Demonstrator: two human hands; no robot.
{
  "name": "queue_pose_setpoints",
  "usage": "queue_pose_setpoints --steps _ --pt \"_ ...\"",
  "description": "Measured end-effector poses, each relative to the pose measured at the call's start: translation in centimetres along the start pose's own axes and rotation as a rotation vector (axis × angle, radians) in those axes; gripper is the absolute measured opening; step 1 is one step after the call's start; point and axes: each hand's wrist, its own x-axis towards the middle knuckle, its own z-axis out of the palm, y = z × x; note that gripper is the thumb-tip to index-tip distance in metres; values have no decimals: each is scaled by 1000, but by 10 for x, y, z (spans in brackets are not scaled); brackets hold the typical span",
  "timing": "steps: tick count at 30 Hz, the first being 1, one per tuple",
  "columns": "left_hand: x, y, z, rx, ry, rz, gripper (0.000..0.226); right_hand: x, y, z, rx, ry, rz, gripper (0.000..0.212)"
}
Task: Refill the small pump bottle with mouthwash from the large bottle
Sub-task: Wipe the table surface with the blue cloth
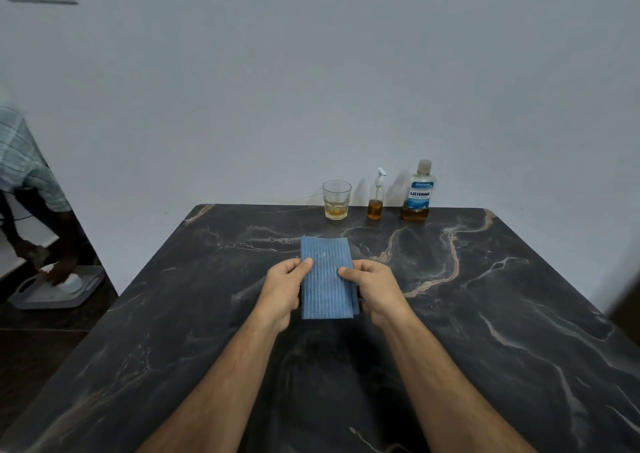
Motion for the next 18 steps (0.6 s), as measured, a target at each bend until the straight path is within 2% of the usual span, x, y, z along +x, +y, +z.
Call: queue_pose_setpoints --steps 6,10,14,18 --pt "39 11 -20 146 -6 0 16 48 -5 19 -100 44 -35 7" --pt "86 17 -32 165 45 -2 20 88 -9 37 -218 78 -35 10" --pt "134 26 -36 175 102 9 14 130 -19 51 -363 58 -4 15" --pt "194 29 -43 249 153 8 18 172 -30 69 -476 152 -64 53"
